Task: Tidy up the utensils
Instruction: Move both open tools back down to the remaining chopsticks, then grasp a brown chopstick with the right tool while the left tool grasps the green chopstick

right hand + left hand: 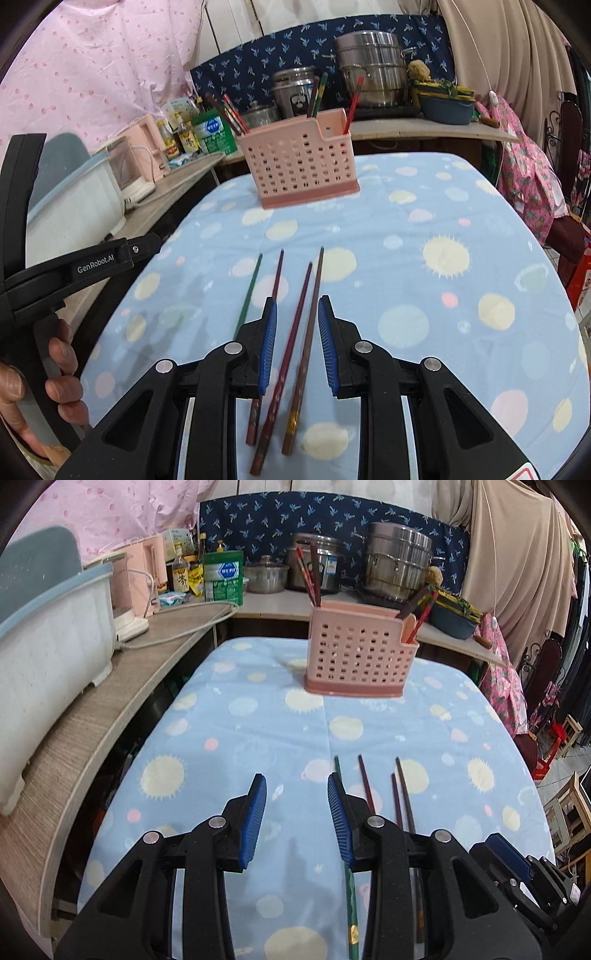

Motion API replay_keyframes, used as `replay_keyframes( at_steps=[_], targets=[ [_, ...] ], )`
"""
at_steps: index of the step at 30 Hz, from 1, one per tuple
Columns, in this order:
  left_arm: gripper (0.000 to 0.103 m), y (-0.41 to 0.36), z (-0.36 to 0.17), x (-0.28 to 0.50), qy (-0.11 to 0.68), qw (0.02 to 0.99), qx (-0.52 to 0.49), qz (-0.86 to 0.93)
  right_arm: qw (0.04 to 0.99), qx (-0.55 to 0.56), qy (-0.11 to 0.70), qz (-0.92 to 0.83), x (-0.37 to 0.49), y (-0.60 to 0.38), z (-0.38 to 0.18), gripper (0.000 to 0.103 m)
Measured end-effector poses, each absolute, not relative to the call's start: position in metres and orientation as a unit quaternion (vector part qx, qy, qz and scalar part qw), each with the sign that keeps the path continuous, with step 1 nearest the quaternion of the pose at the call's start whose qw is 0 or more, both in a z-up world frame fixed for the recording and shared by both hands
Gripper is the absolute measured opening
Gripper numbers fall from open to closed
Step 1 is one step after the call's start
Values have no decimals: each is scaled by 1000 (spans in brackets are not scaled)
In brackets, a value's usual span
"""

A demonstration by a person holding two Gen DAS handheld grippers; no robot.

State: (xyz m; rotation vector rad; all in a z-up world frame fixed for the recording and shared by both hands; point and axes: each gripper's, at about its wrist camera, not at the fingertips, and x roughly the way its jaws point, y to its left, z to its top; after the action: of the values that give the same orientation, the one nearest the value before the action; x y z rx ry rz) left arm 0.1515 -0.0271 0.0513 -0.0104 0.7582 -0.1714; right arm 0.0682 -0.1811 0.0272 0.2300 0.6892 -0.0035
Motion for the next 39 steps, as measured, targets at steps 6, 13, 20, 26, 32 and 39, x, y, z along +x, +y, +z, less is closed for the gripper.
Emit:
replay_keyframes(
  at_steps=[6,13,20,26,32,39],
  targets=[
    [33,-21,28,136,392,916,-6,-82,926,98,363,-5,55,-172,3,23],
    [33,-17,7,119,414,906,-7,-84,915,104,390,-2,44,-164,-21,23],
    [33,-17,-6,108,428,899,-5,-88,910,99,402,-8,39,-159,-35,23],
    [34,-16,-14,101,439,894,-7,-91,909,91,405,-14,36,-158,-40,19],
    [45,-18,-19,95,445,890,-8,-95,912,77,403,-24,33,-159,-42,9],
    [50,-28,-22,85,449,887,-3,-111,912,86,401,-27,25,-165,-42,7]
  ],
)
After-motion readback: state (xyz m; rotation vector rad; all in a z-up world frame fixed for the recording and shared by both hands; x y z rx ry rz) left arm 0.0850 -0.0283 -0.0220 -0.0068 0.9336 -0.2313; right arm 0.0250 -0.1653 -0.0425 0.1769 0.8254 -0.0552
